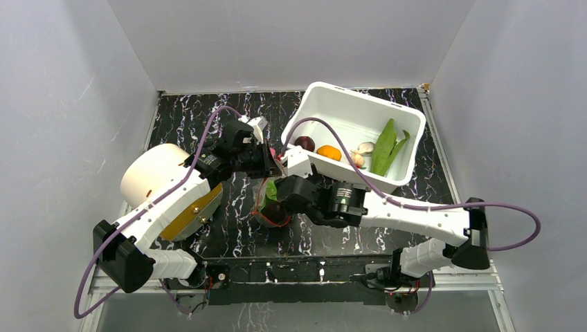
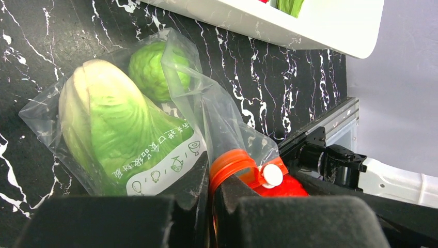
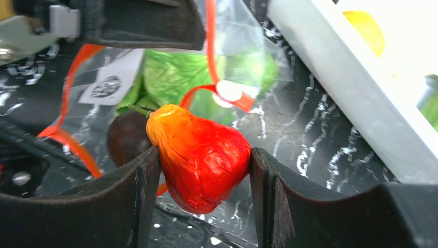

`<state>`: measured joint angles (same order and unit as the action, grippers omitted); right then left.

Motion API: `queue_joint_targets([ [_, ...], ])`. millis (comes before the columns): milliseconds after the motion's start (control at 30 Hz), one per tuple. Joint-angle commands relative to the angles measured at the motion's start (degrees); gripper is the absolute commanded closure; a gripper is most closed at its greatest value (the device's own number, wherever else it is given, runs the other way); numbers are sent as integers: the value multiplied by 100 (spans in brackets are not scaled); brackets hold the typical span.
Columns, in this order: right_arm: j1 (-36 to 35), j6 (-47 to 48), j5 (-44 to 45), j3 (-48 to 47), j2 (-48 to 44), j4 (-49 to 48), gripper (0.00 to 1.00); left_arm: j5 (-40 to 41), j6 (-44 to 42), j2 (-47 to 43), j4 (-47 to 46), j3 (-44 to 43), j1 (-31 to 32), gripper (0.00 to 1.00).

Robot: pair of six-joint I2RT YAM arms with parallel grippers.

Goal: Place the food in the zip-top bag and seal the zipper
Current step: Place the fake fruit in the bin.

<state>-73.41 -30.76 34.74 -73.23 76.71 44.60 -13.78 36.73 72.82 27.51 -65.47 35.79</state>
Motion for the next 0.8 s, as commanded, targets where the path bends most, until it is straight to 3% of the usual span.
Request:
queue_joint_targets([
  [0, -112, -517, 1006, -734, 372, 1050, 74, -145, 96, -179, 45, -109, -26, 97],
  [233, -378, -717, 873, -1352, 845, 1141, 63, -229, 205, -265, -53, 69, -28, 100],
  [567, -543, -966, 910, -1980, 1531, 992, 64, -369, 374, -320, -237, 254, -35, 100],
  [767, -538, -1155, 1457, -1863, 1684, 866, 47, -406, 375, -318, -227, 272, -37, 100],
])
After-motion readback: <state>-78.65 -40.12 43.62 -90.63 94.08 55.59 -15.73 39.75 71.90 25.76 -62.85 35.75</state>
